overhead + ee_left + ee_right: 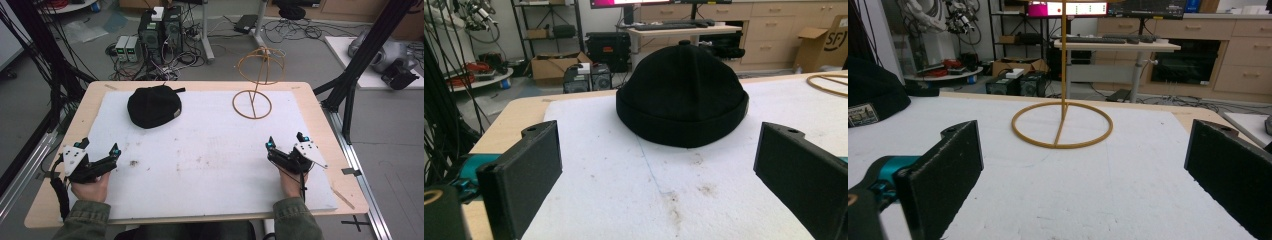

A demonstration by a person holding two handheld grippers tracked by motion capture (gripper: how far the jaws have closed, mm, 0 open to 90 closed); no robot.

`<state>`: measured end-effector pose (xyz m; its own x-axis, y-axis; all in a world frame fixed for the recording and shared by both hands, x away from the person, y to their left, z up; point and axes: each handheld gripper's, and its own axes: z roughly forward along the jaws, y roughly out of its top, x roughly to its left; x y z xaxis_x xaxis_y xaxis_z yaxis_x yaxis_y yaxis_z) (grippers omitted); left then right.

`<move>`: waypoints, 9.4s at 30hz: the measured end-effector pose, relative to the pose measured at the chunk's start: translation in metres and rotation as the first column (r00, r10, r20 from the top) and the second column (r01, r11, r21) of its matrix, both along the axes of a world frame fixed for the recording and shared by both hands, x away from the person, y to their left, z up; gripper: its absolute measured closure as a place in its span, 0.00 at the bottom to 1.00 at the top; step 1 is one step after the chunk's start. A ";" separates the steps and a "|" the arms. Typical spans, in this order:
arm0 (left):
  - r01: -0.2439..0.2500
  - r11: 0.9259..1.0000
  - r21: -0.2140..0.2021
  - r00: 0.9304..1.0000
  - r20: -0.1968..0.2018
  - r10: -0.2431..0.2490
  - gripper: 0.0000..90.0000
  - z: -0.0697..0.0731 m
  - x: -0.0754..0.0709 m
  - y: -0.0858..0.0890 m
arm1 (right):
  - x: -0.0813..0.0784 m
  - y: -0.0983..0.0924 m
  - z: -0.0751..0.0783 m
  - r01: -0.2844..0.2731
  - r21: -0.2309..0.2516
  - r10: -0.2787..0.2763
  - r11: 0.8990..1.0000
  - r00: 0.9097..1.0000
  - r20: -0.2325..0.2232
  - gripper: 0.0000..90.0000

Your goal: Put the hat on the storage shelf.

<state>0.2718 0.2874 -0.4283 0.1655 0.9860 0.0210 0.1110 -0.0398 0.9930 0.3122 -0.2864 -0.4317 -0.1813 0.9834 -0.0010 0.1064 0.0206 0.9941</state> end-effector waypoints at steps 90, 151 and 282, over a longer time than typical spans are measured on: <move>0.085 0.991 0.103 0.976 -0.208 -0.062 0.09 0.066 0.129 -0.043 | 0.001 -0.004 0.001 0.011 0.013 -0.011 1.000 1.000 0.004 0.01; 0.126 0.992 0.006 0.879 -0.464 -0.109 0.97 0.023 0.197 -0.073 | 0.002 -0.004 -0.001 -0.043 0.001 0.043 0.999 0.999 -0.008 0.01; 0.484 0.846 -0.223 0.869 0.234 -0.435 0.98 0.185 0.230 -0.327 | 0.003 -0.006 -0.001 -0.048 0.041 0.048 0.998 0.999 -0.002 0.01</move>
<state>0.5015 -0.0401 -0.2436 0.6188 0.7688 -0.1615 -0.0233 0.2235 0.9744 0.3156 -0.2927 -0.4326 -0.2283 0.9728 0.0393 0.1093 -0.0145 0.9939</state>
